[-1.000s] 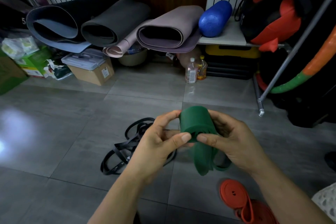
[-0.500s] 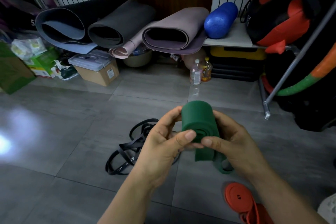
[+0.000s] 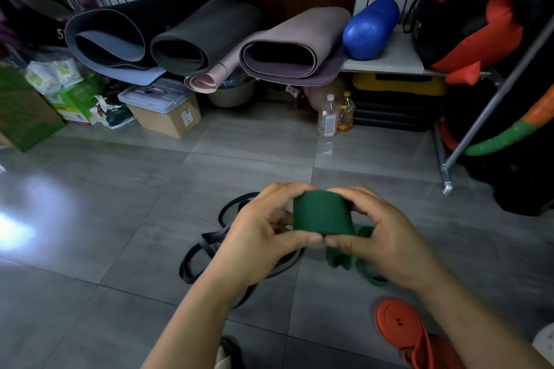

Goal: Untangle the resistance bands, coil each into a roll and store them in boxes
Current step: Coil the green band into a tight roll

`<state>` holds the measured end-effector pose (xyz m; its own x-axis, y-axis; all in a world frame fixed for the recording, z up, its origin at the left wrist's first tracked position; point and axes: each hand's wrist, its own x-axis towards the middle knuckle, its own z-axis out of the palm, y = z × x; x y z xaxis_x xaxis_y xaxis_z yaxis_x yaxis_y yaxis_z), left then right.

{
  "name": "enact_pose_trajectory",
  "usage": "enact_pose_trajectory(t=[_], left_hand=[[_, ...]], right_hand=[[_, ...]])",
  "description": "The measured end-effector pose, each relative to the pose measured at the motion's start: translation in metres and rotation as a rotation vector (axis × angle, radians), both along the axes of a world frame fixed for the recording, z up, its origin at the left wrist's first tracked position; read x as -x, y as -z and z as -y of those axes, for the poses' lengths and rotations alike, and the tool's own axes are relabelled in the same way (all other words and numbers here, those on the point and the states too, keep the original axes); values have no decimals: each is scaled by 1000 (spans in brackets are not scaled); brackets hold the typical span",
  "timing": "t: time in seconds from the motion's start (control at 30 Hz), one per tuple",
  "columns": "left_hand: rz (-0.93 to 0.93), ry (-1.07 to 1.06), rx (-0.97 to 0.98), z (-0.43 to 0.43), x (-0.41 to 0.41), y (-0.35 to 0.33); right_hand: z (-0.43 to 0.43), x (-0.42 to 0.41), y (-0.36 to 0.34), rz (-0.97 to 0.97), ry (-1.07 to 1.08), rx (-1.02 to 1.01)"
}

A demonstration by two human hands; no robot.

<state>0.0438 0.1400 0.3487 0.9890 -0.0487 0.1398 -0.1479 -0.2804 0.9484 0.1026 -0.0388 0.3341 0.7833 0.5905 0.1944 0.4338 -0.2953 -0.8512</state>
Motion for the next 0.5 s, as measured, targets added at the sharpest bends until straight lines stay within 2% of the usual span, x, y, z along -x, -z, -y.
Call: enact_pose_trajectory(t=[0.13, 0.23, 0.3, 0.37, 0.47, 0.5], left_hand=[[-83, 10, 499, 7, 2, 0], [-74, 44, 708, 17, 4, -1], [-120, 14, 751, 18, 3, -3], [-140, -12, 565, 11, 2, -4], [-55, -14, -18, 0, 0, 1], [-21, -25, -98, 0, -1, 2]], right_hand=[[-1, -3, -2, -215, -84, -328], [-5, -1, -7, -339, -126, -530], [-4, 0, -9, -345, -125, -546], [-2, -2, -10, -279, -74, -454], [0, -3, -7, -97, 42, -161], [0, -2, -6, -51, 52, -101]])
